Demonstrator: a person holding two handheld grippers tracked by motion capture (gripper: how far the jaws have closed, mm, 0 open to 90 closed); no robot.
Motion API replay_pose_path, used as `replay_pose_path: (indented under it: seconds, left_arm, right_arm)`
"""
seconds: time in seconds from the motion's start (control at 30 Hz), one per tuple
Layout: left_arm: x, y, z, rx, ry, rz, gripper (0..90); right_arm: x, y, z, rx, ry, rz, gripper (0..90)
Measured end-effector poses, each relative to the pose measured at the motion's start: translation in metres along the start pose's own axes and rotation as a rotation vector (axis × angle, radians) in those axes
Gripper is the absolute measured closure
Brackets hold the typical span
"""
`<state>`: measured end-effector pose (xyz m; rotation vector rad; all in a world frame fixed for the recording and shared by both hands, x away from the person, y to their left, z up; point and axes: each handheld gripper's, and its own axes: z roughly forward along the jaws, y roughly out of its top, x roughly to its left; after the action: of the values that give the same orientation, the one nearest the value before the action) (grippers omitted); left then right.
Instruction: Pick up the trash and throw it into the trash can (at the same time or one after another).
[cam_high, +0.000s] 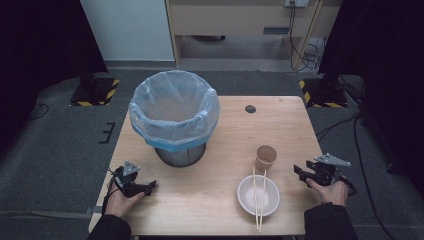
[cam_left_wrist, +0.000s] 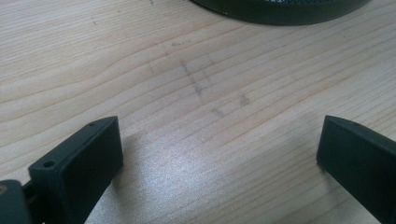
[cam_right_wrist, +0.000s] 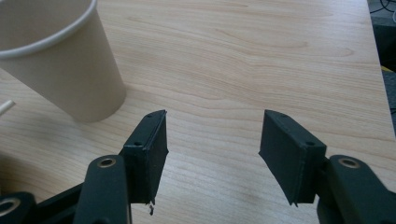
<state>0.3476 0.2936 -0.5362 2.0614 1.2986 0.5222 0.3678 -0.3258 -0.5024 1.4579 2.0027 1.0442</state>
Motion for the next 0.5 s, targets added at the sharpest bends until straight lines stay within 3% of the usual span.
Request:
replay_pose_path:
  seconds: [0.23, 0.37, 0.5]
  left_arm:
    - [0.0, 0.0, 0.0, 0.0, 0.001, -0.001, 0.0]
    - [-0.001, 0.0, 0.0, -0.001, 0.003, -0.001, 0.0]
    - [-0.001, 0.0, 0.0, -0.001, 0.003, -0.001, 0.0]
  right_arm:
    - [0.005, 0.013, -0.004, -0.025, 0.02, -0.015, 42.1]
    - [0.01, 0.023, -0.005, -0.045, 0.042, 0.001, 44.8]
    - [0.015, 0.032, -0.001, -0.034, 0.051, -0.032, 45.8]
